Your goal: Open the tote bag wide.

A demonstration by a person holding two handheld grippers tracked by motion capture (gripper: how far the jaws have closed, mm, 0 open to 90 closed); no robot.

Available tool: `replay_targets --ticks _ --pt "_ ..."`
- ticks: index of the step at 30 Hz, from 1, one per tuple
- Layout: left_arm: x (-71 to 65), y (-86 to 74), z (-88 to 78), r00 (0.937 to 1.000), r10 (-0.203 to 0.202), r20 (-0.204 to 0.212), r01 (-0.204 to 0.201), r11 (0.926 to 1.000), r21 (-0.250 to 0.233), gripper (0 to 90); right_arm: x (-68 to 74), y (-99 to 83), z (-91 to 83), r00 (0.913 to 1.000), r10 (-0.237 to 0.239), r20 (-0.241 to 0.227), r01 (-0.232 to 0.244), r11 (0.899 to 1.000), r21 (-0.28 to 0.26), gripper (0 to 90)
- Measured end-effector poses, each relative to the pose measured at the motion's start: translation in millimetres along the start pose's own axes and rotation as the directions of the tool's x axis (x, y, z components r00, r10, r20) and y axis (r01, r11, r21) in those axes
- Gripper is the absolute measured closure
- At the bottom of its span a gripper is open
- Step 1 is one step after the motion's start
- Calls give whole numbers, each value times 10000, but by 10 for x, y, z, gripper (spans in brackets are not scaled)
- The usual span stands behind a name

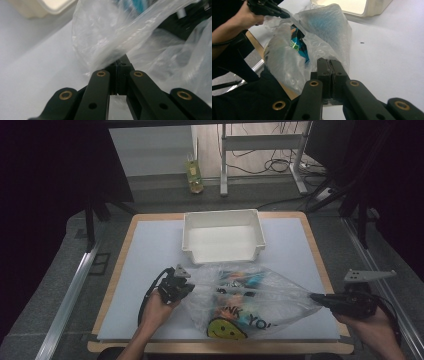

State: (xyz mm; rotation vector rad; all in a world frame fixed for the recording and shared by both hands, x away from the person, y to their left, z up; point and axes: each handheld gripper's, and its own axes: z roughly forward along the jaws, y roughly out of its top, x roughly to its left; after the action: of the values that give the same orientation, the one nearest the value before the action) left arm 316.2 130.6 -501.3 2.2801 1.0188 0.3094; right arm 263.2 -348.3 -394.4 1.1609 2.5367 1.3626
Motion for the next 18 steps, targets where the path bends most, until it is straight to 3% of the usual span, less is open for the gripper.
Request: replay_targets --ticks 6,8,9,11,12,15,18 --pt "-4 -1 37 9989 164 -446 -146 9991 403 893 -74 -70 -73 9993 330 -198 -332 9994 -120 892" --pt "3 -7 49 9916 392 -1236 -298 9966 772 893 -107 -91 -117 9991 422 -38 -423 9989 -180 892" --pt "49 -32 50 9908 262 -1328 -152 9965 827 893 -126 -101 -160 9988 455 164 -452 9987 -220 892" --pt "110 -65 17 9974 -421 -587 442 9984 342 893 -180 -129 -275 9965 712 445 -689 9963 -514 892" --pt "110 -61 -16 9979 -505 -400 513 9985 179 893 -197 -139 -318 9949 700 728 -667 9966 -478 892" --pt "47 -2 -114 9991 -401 -127 397 9988 -301 892 -221 -145 -366 9934 768 850 -718 9956 -603 892" --pt "-14 50 -162 9999 -120 88 125 9982 -584 868 -160 -73 -340 9965 528 643 -484 9966 -674 892"
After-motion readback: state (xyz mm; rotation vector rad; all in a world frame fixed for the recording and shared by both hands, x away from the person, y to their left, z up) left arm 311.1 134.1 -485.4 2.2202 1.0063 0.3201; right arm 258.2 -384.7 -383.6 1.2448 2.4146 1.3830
